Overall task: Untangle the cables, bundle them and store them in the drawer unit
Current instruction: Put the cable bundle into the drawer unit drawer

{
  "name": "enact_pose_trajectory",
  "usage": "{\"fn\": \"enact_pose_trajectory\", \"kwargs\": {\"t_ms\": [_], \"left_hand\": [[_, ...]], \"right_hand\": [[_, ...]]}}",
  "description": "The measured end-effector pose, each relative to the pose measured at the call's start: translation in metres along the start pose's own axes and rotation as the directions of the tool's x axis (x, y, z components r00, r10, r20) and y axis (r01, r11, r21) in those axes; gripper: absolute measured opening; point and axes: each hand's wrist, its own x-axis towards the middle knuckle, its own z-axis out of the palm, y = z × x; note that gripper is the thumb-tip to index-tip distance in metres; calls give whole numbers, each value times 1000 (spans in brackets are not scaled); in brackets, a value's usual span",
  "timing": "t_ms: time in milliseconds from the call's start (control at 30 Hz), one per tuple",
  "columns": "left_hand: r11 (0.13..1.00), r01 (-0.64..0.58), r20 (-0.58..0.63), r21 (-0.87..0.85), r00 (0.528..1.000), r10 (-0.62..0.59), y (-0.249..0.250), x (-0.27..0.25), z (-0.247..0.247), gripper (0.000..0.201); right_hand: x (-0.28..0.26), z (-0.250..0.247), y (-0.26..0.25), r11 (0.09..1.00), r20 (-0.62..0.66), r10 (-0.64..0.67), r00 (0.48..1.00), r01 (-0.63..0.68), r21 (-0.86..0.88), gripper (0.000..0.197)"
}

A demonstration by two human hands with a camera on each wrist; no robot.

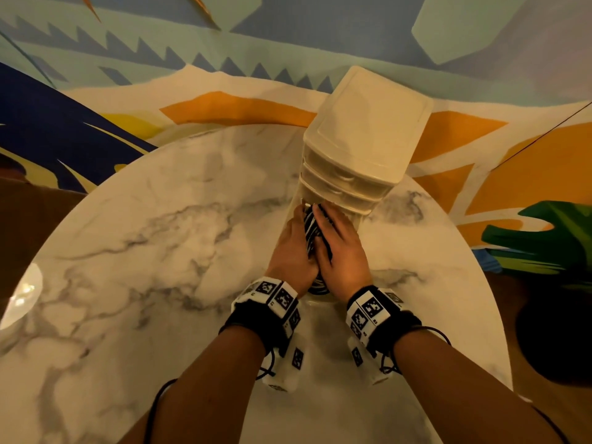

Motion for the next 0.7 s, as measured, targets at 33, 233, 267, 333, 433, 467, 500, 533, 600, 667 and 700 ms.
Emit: {"fn": "enact_pose_trajectory", "kwargs": {"t_ms": [33,233,267,333,433,467,500,533,600,667,700], "left_hand": [[996,-36,-20,77,999,37,0,-1,3,68],[888,-181,12,423,981,194,1,-6,8,59],[882,-181,38,434,982,182,-1,-4,7,58],[852,-183,102,491,983,153,0,-1,4,58],[771,-211,182,601,975,125,3,-4,0,65],[759,-212,182,616,975,125,3,-7,-1,64],[750,-220,174,624,975,142,3,-9,-3,62],[735,-230,164,638,973,162,2,-12,-4,60],[711,-223,150,667,975,165,0,-13,-6,59],[717,-179,150,674,983,105,1,-11,-6,59],[723,-152,146,674,987,72,2,-9,-5,59]], "right_hand": [[0,1,1,999,8,-12,1000,13,-30,48],[3,4,1,992,56,0,998,8,-125,48],[4,4,0,990,80,-6,997,17,-142,49],[5,5,2,987,105,-10,994,27,-157,51],[5,4,2,996,60,40,997,-34,-88,51],[4,3,-1,997,35,67,997,-65,-38,52],[3,2,-3,995,10,96,995,-96,6,52],[2,1,-4,992,-9,123,992,-123,37,52],[1,-1,-6,989,-19,145,989,-144,35,49],[0,1,-6,987,-16,98,995,-99,-127,46],[0,0,-7,970,2,77,997,-74,-230,46]]}}
